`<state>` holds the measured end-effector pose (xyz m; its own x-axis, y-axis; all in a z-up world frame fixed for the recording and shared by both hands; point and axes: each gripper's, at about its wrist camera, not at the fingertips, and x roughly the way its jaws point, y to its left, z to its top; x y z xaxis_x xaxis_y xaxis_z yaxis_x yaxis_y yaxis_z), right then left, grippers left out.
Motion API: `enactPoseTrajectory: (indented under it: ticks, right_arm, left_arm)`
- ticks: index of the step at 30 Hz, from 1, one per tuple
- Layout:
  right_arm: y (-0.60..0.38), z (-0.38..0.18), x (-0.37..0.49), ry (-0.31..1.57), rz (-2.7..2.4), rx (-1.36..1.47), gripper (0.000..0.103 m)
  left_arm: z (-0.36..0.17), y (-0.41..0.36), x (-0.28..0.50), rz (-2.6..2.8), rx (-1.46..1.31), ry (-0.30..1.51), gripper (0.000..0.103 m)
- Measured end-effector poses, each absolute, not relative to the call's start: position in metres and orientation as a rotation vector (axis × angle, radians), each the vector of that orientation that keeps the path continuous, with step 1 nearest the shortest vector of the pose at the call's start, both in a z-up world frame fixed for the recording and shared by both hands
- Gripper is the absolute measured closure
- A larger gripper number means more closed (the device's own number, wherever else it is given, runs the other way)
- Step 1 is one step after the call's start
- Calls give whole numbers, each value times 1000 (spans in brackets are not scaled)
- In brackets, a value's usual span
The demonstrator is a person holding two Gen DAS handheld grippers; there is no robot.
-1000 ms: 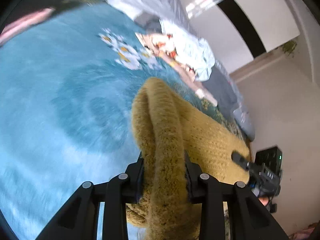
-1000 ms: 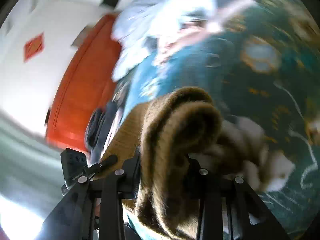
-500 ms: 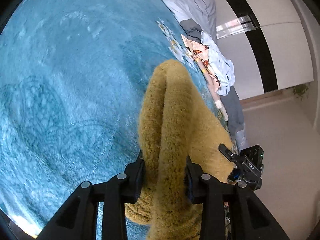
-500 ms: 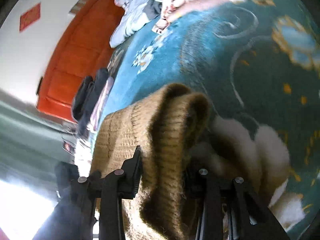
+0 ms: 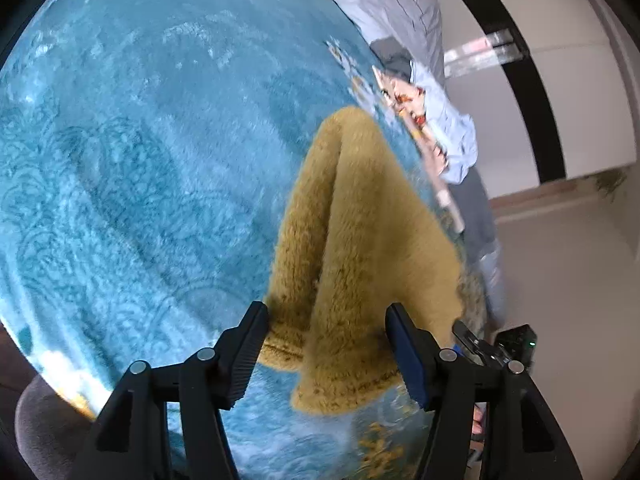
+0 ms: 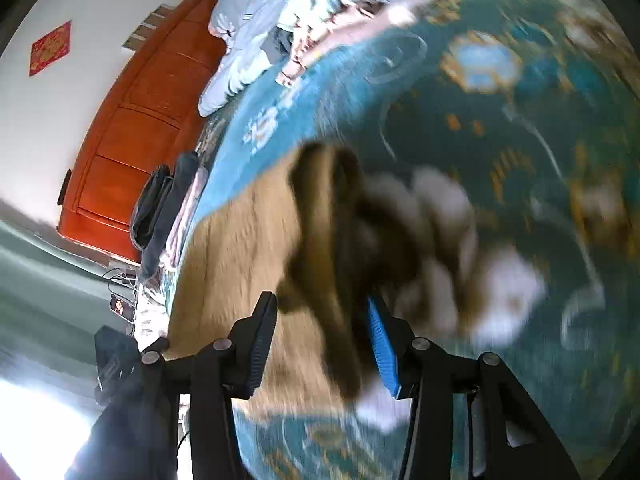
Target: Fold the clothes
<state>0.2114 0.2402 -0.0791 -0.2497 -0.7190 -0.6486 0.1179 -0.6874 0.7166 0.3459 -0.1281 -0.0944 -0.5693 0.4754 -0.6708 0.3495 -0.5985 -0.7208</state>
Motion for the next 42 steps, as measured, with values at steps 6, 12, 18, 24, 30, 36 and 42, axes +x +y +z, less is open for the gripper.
enactPoseTrajectory:
  ticks: [6,12,18,24,30,36,42]
  right_arm:
    - [232,-71,242,-714,-2025,1430,56]
    - [226,-48,246,-700,-2025,1345,61]
    - [222,-69,239,-776,-1965,1419,61]
    - [212,-73,240,-790,-1976,1434,77]
    - [199,-52,241,-673,-1959,1391,89]
    - [189,-34,231,-649,-1955,1362,90]
    - [190,-42,232,-678,-1946,1382,90]
  left_arm:
    - [-96,-128,357,2292,-1461,-1377,38]
    - [-104,-131,366,2253,-1368,-1469,38]
    - [-111,-132,372,2217,-1304,-1536,38]
    - [-104,-128,374,2240,-1331,-1490,50]
    - [-96,-133,368,2265,-1343,-1448,65]
    - [-69,-132,352,2322,-1415,-1292,69]
    - [-75,-126,356,2314,-1410,-1267,69]
